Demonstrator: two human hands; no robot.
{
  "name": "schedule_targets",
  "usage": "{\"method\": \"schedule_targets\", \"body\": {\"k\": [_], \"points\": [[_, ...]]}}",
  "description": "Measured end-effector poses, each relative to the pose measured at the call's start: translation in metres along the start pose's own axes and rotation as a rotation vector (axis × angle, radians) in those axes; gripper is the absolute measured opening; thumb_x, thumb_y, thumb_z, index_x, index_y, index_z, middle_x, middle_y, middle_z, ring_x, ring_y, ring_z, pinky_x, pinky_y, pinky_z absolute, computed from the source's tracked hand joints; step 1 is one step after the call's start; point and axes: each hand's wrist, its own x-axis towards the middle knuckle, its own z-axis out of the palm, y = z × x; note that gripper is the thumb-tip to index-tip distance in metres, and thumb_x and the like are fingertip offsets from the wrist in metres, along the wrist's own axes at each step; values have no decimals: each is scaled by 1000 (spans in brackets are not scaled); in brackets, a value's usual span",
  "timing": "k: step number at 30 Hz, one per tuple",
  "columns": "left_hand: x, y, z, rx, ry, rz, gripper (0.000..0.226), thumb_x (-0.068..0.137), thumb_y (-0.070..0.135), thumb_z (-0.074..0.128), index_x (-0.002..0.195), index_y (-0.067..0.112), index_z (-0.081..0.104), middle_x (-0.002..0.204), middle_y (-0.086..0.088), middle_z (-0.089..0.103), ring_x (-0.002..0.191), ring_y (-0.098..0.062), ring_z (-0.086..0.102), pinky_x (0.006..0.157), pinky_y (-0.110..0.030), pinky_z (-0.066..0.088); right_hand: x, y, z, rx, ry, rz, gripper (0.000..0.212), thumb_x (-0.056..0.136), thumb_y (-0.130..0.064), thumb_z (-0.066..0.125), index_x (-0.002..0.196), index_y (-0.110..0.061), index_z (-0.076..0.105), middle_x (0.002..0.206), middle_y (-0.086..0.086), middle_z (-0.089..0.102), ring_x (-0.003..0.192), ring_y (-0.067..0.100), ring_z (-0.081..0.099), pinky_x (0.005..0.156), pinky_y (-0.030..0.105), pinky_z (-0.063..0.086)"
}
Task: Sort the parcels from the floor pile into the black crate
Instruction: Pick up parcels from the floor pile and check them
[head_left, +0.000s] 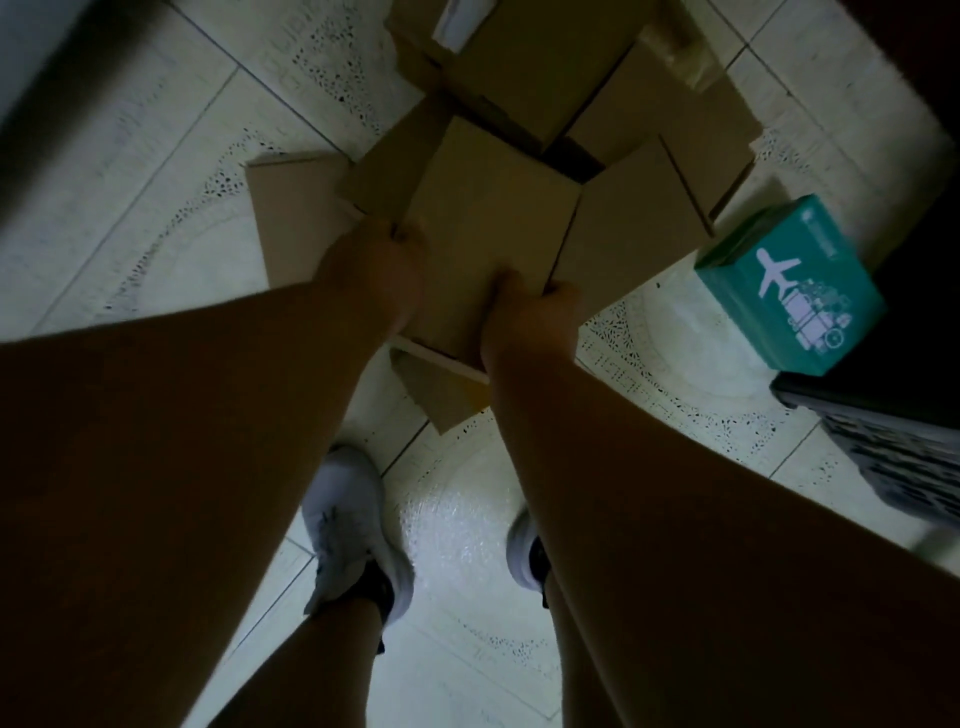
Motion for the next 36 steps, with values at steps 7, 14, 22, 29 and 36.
{"method": "schedule_targets", "body": {"k": [7,14,22,29,36], "points": [[-77,0,-72,-222,99,-58,56,98,59,26,119,15,52,86,1,50,72,-15,48,64,-25,35,-82,-56,-20,-167,48,-256,32,98,-54,33,102,-25,45,85,-5,54,76,15,55,70,38,45],[-142,-3,-152,-1001,-277,-178,37,82,34,71,116,20,62,105,-6,74,93,-27,72,76,-40,57,-155,-86,-52,-339,-45,-449,40,97,-55,37,114,-23,53,99,-1,60,90,19,59,83,44,51],[-217,-7,-192,-1124,-48,-236,69,64,87,45,90,30,73,92,2,75,83,-23,72,76,-42,56,-246,-106,-36,-225,-544,-507,64,94,-64,37,139,-20,44,129,14,58,113,31,60,97,55,48],[-272,-49,-216,-1329,165,-249,94,60,78,66,140,34,43,125,11,59,112,-24,61,99,-48,47,-298,-131,-34,58,-1255,-92,54,89,-63,49,117,-22,70,119,9,69,115,29,64,91,46,53],[-324,-138,-231,-1666,266,-300,40,83,41,71,109,12,67,99,-10,75,90,-31,72,87,-51,55,-356,-107,-6,-147,-1308,-52,41,97,-48,47,103,-19,75,101,7,76,90,19,74,74,39,61]]}}
